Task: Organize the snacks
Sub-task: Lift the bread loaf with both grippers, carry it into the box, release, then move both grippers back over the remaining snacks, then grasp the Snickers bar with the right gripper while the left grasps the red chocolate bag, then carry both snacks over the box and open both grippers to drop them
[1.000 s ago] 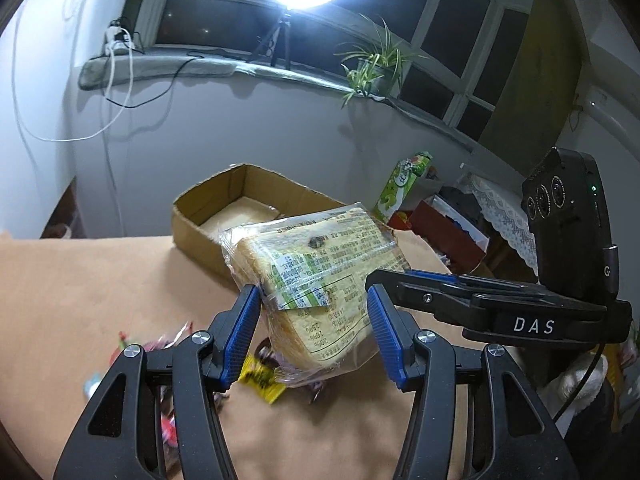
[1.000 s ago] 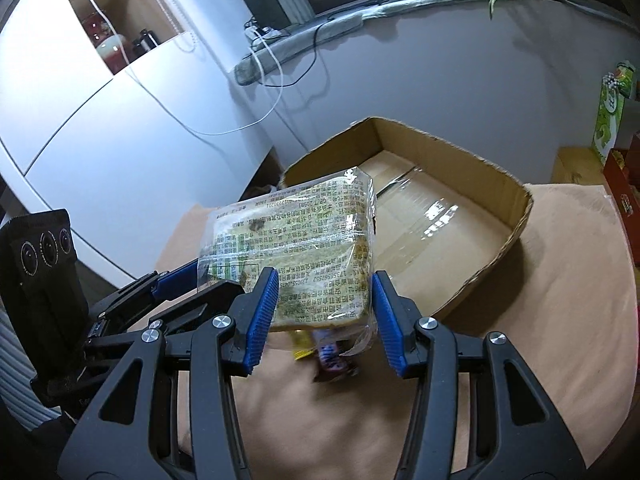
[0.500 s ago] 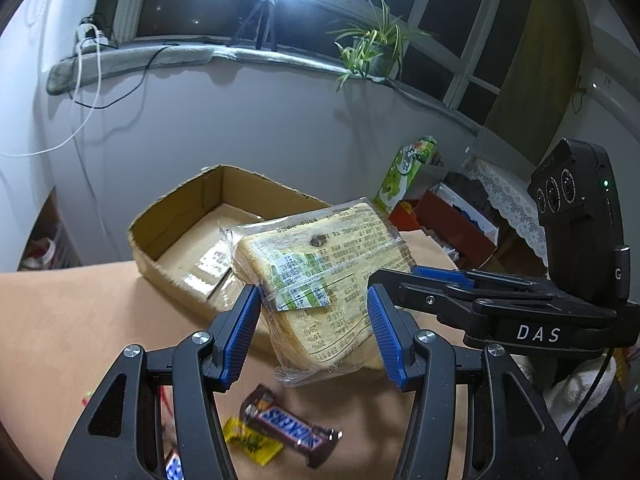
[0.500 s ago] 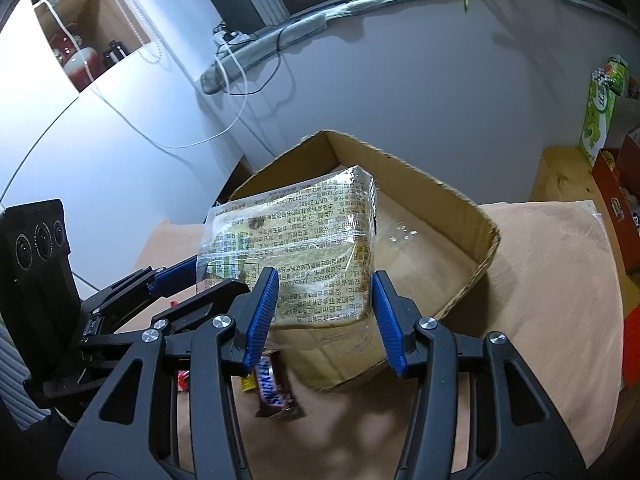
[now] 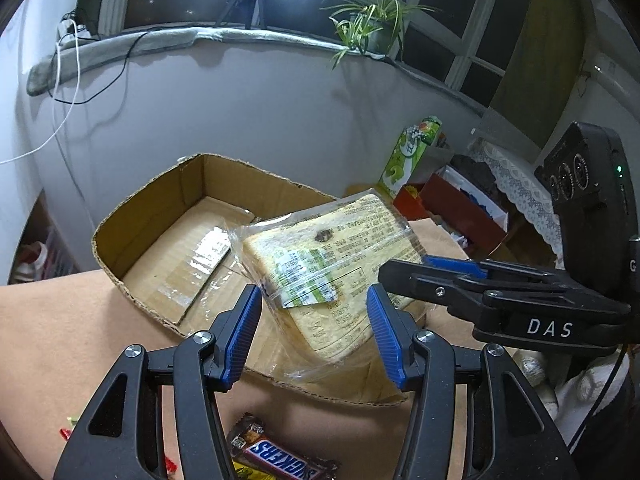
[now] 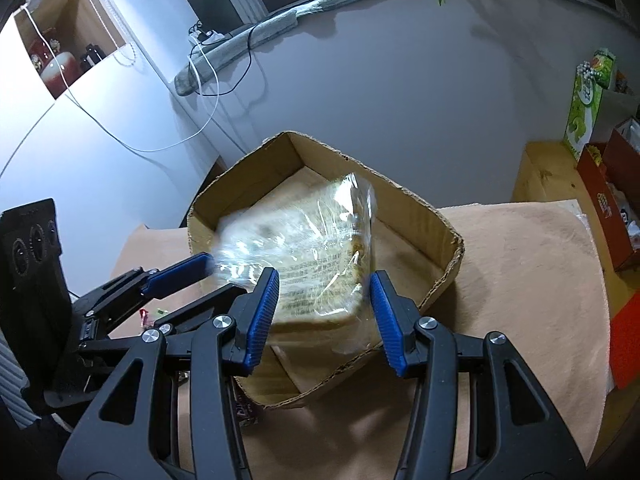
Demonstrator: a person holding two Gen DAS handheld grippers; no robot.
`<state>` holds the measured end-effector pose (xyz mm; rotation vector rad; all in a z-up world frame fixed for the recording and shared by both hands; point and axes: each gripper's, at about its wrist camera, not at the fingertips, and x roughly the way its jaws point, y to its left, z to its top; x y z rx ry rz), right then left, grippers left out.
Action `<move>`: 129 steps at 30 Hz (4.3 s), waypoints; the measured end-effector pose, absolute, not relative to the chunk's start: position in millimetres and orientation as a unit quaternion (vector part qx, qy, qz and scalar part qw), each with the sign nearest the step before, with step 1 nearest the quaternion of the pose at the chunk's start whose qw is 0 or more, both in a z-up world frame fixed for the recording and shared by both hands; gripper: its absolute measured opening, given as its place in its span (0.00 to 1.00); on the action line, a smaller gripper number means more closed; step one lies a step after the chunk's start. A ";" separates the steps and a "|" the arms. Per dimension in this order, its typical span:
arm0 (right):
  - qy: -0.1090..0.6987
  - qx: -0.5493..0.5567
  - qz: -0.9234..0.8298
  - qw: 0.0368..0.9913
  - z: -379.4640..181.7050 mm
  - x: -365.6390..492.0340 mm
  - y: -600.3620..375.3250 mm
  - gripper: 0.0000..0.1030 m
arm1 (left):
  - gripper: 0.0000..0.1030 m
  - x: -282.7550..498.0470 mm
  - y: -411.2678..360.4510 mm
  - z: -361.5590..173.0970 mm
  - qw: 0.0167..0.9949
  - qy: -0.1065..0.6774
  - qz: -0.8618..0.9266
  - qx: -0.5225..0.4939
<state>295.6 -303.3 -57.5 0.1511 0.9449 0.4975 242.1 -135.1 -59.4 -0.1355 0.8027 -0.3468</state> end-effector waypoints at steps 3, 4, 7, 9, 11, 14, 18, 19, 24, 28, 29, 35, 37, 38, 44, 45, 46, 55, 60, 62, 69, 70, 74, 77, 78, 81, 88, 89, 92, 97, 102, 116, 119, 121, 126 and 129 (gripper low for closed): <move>0.448 0.071 0.230 0.861 -56.2 294.5 -304.4 0.49 | 0.51 240.8 -136.4 -58.0 0.907 0.385 -0.163 -0.054; 0.448 0.071 0.229 0.861 -55.6 293.4 -303.9 0.49 | 0.51 240.3 -135.2 -56.8 0.907 0.385 -0.163 -0.056; 0.447 0.068 0.228 0.862 -53.3 290.5 -302.6 0.49 | 0.51 236.7 -130.6 -52.7 0.910 0.380 -0.159 -0.055; 0.445 0.066 0.228 0.864 -51.1 286.5 -302.4 0.49 | 0.51 234.1 -126.9 -49.9 0.911 0.377 -0.157 -0.058; 0.442 0.065 0.228 0.865 -48.0 281.8 -301.9 0.49 | 0.51 231.1 -122.3 -46.6 0.912 0.374 -0.155 -0.063; 0.437 0.061 0.232 0.867 -41.9 272.1 -299.5 0.49 | 0.51 222.9 -113.8 -40.6 0.915 0.368 -0.152 -0.069; 0.427 0.048 0.237 0.871 -32.7 255.0 -292.4 0.49 | 0.51 205.7 -99.3 -31.7 0.921 0.356 -0.142 -0.076; 0.426 0.045 0.239 0.872 -30.9 249.9 -290.3 0.49 | 0.51 202.0 -95.6 -30.2 0.922 0.354 -0.139 -0.078; 0.421 0.025 0.247 0.873 -26.9 223.0 -277.5 0.49 | 0.51 176.4 -71.1 -23.4 0.926 0.344 -0.121 -0.092; 0.417 0.004 0.253 0.873 -26.6 200.3 -267.2 0.49 | 0.52 153.2 -52.6 -18.9 0.931 0.335 -0.109 -0.097; 0.417 0.000 0.256 0.872 -27.3 194.6 -265.8 0.49 | 0.52 147.0 -47.6 -18.6 0.932 0.333 -0.105 -0.096; 0.423 -0.016 0.267 0.866 -35.7 169.8 -255.7 0.49 | 0.52 109.0 -12.2 -27.9 0.934 0.334 -0.070 -0.105; 0.429 -0.021 0.269 0.862 -41.9 165.7 -253.3 0.49 | 0.52 97.6 -0.1 -33.6 0.933 0.339 -0.057 -0.109; 0.433 -0.024 0.270 0.859 -45.5 164.2 -251.7 0.49 | 0.52 91.9 6.4 -37.5 0.931 0.343 -0.049 -0.111; 0.457 -0.031 0.275 0.845 -67.9 160.4 -242.4 0.49 | 0.52 71.5 29.2 -57.0 0.923 0.365 -0.027 -0.121; 0.461 -0.034 0.277 0.842 -71.7 160.1 -240.4 0.49 | 0.52 69.0 30.0 -61.0 0.921 0.370 -0.029 -0.121; 0.464 -0.036 0.278 0.840 -74.7 160.6 -239.7 0.49 | 0.52 67.1 29.5 -63.8 0.920 0.373 -0.030 -0.120; 0.488 -0.053 0.278 0.826 -95.2 168.3 -228.5 0.49 | 0.52 64.3 18.0 -95.8 0.905 0.414 -0.046 -0.089; 0.499 -0.062 0.278 0.819 -106.1 177.5 -221.2 0.49 | 0.52 69.4 14.2 -103.0 0.901 0.425 -0.054 -0.069; 0.503 -0.064 0.276 0.817 -110.5 182.3 -218.1 0.49 | 0.52 72.5 13.6 -106.6 0.898 0.431 -0.056 -0.066; 0.507 -0.084 0.268 0.815 -119.9 193.3 -205.0 0.44 | 0.52 78.9 9.7 -116.0 0.893 0.443 -0.065 -0.051; 0.510 -0.086 0.268 0.813 -121.6 195.7 -202.3 0.40 | 0.52 79.1 8.9 -116.4 0.892 0.443 -0.067 -0.051; 0.514 -0.093 0.268 0.809 -126.3 200.2 -196.8 0.39 | 0.52 81.2 6.2 -119.5 0.890 0.448 -0.071 -0.046; 0.516 -0.096 0.268 0.808 -129.7 202.8 -193.5 0.39 | 0.52 81.5 5.0 -120.7 0.889 0.449 -0.074 -0.045; 0.516 -0.098 0.268 0.807 -130.6 203.6 -191.9 0.39 | 0.51 81.8 5.3 -120.9 0.889 0.449 -0.075 -0.047; 0.513 -0.105 0.267 0.809 -132.6 205.7 -188.3 0.37 | 0.51 82.9 5.3 -122.0 0.888 0.450 -0.077 -0.050; 0.512 -0.113 0.269 0.808 -132.9 203.9 -182.3 0.30 | 0.48 88.3 5.0 -127.2 0.885 0.454 -0.087 -0.057; 0.512 -0.112 0.269 0.808 -133.1 203.3 -181.8 0.29 | 0.46 88.7 5.7 -127.6 0.885 0.452 -0.088 -0.061; 0.511 -0.109 0.267 0.810 -131.9 200.8 -183.1 0.29 | 0.42 87.2 6.2 -128.2 0.887 0.447 -0.090 -0.067; 0.507 -0.107 0.269 0.812 -127.7 192.8 -186.1 0.29 | 0.38 81.9 7.0 -125.0 0.890 0.440 -0.093 -0.071; 0.499 -0.097 0.272 0.817 -118.5 184.1 -191.9 0.29 | 0.37 74.3 10.8 -119.1 0.894 0.431 -0.092 -0.082; 0.454 -0.072 0.280 0.843 -68.5 169.2 -215.2 0.29 | 0.37 75.8 11.3 -83.5 0.912 0.386 -0.099 -0.098; 0.447 -0.065 0.277 0.848 -61.0 174.0 -220.1 0.29 | 0.37 83.1 10.3 -75.5 0.915 0.377 -0.102 -0.101; 0.442 -0.061 0.274 0.852 -55.1 177.5 -223.8 0.29 | 0.37 87.0 9.8 -71.4 0.917 0.372 -0.103 -0.100; 0.436 -0.053 0.267 0.858 -46.7 191.7 -230.7 0.29 | 0.37 104.7 7.2 -58.3 0.922 0.358 -0.106 -0.103; 0.433 -0.049 0.262 0.861 -41.6 204.0 -234.1 0.29 | 0.37 118.3 1.6 -52.5 0.924 0.353 -0.111 -0.097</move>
